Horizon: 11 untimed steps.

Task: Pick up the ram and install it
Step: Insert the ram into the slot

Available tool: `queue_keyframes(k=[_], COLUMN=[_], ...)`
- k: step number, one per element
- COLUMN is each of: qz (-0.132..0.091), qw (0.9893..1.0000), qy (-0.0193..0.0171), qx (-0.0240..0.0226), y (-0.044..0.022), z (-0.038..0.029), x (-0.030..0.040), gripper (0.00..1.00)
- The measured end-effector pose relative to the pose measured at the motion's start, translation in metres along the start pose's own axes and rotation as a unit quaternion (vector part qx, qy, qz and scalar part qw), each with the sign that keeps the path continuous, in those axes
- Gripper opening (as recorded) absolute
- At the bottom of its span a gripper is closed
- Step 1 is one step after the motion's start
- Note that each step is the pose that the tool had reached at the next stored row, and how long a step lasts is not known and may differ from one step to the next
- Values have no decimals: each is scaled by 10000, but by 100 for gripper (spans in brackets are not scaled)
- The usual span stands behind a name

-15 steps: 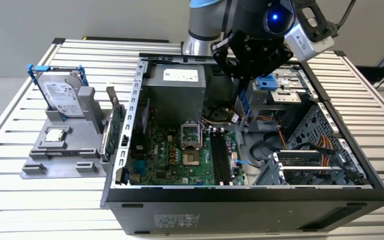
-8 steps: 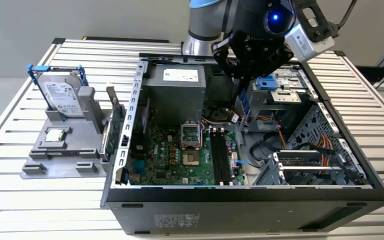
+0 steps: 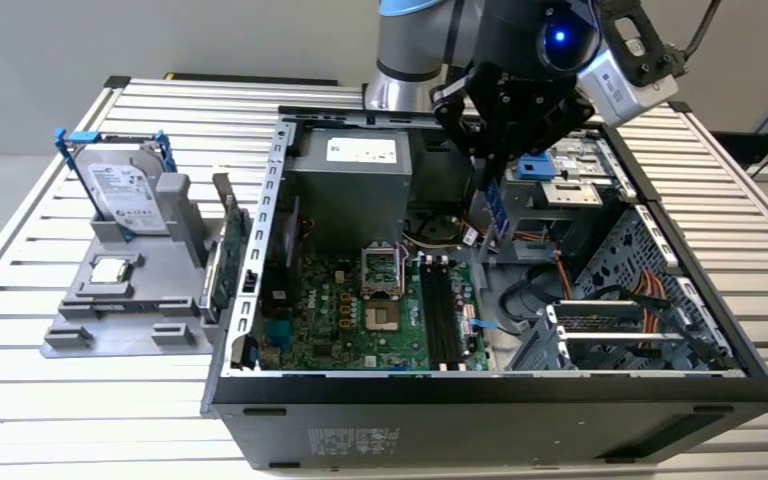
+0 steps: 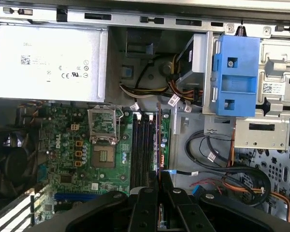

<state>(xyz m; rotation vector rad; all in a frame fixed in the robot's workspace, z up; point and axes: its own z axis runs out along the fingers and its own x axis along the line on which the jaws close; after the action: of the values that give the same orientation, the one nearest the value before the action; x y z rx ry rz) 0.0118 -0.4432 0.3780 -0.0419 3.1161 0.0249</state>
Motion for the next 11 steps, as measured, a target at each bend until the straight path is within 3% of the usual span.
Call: queue_keyframes(k=[11], qz=[76], qw=[10000], qy=[-1], qx=[2], y=[-2], z=[13], x=[-64], gripper=[0])
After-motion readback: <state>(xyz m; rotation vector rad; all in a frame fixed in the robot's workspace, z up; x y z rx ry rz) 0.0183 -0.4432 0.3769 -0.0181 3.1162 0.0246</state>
